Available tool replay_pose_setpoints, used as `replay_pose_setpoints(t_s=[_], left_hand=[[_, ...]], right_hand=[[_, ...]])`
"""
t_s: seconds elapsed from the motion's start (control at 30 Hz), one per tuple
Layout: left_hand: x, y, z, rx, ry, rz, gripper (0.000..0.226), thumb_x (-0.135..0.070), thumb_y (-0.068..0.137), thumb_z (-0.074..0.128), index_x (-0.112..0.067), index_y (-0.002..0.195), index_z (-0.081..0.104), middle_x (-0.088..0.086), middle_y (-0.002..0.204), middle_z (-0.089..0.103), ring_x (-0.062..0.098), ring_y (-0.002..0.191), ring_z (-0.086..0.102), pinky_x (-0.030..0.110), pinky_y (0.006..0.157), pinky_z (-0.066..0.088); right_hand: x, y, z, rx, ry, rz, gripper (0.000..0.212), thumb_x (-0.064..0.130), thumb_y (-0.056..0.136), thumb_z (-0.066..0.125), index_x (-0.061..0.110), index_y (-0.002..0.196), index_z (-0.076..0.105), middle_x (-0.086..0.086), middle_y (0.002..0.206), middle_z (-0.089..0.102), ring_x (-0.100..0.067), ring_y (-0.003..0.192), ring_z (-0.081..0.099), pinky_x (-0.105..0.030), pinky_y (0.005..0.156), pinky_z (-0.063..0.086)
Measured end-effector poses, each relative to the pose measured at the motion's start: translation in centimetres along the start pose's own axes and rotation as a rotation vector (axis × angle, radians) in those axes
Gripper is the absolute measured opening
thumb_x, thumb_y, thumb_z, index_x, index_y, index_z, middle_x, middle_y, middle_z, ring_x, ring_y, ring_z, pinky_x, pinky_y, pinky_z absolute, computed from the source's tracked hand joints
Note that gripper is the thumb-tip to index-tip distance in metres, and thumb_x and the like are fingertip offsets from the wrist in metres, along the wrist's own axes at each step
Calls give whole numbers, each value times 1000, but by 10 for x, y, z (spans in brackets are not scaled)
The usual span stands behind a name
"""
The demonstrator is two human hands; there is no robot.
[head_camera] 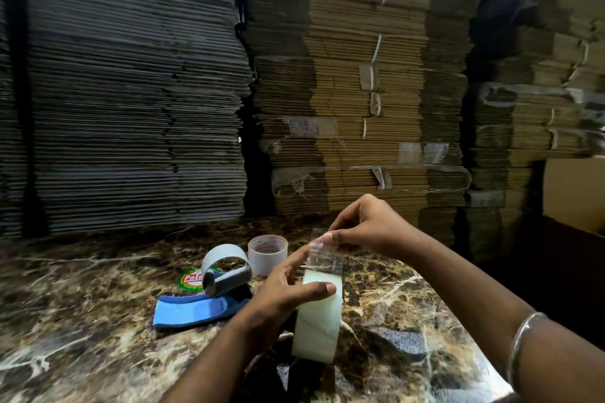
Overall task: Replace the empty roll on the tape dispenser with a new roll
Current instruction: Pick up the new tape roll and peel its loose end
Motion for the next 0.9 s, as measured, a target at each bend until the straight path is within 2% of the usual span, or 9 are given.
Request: replay_pose_setpoints(t_s=[0.13, 0.23, 0.3, 0.43, 0.53, 0.6, 0.67, 0.87, 0.9], left_hand=[[-1, 0, 0, -4, 9, 20, 73, -25, 68, 79, -46, 132, 53, -14, 143, 50, 2, 120, 57, 24, 91, 49], [-4, -1, 1, -3, 11, 32, 72, -24, 68, 77, -46, 132, 53, -17, 142, 49, 0, 118, 57, 24, 89, 49], [-4, -1, 1, -4, 6, 32, 73, -25, 67, 79, -45, 132, 53, -16, 140, 52, -1, 115, 60, 24, 89, 51], [-3, -1, 0, -6, -30, 22, 74, -26, 65, 81, -46, 131, 54, -9, 136, 59, 13, 120, 61, 42, 105, 47], [-4, -2, 1, 2, -8, 31, 74, -25, 68, 80, -47, 132, 52, -12, 141, 55, 15, 124, 58, 45, 107, 45], [-4, -1, 2, 7, 15, 29, 75, -26, 69, 79, -46, 135, 49, -11, 146, 49, 14, 128, 54, 44, 108, 44], [-4, -2, 1, 4, 17, 30, 76, -25, 69, 78, -43, 136, 49, -11, 145, 50, 12, 127, 54, 41, 107, 45], [-5, -4, 4, 20, 48, 5, 66, -29, 67, 76, -46, 128, 57, -25, 124, 62, -9, 111, 59, 19, 88, 51], [-4, -4, 4, 24, 48, -10, 66, -30, 66, 76, -46, 128, 57, -25, 124, 63, -7, 112, 59, 21, 90, 51]], right_hand=[[-4, -3, 2, -36, 61, 18, 16, 19, 76, 82, 9, 88, 79, -11, 77, 77, -20, 73, 76, -39, 72, 64], [-9, -5, 5, -68, 141, 69, 45, 14, 75, 82, 11, 118, 67, -11, 84, 76, -17, 75, 76, -30, 68, 63], [-12, -5, 9, -68, 207, 85, 52, 14, 74, 83, 15, 123, 63, -12, 88, 76, -19, 77, 77, -36, 73, 63], [-18, -10, 16, -98, 287, 44, 45, 23, 74, 83, 20, 117, 68, -9, 92, 77, -21, 81, 76, -44, 77, 62], [-20, -17, 20, -170, 384, 20, 35, 22, 82, 76, 17, 116, 68, -12, 95, 76, -22, 85, 76, -39, 76, 63], [-20, -22, 22, -188, 461, 25, 33, 15, 86, 72, 13, 118, 66, -20, 98, 75, -27, 88, 75, -32, 71, 63], [-19, -24, 23, -198, 515, 14, 30, 7, 87, 70, 11, 116, 66, -25, 98, 73, -31, 88, 74, -34, 72, 63], [-11, -17, 15, -244, 282, -104, 6, 9, 83, 75, 12, 88, 76, -9, 82, 76, -25, 79, 75, -43, 74, 63], [-10, -16, 15, -240, 227, -113, 5, 11, 82, 76, 14, 86, 77, -7, 79, 76, -22, 78, 75, -44, 73, 63]])
Point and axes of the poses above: each hand's wrist, its own y-axis towards the middle knuckle, its own z-axis out of the palm, x = y × z, the point moved 4 cm from there along y, towards the middle knuckle
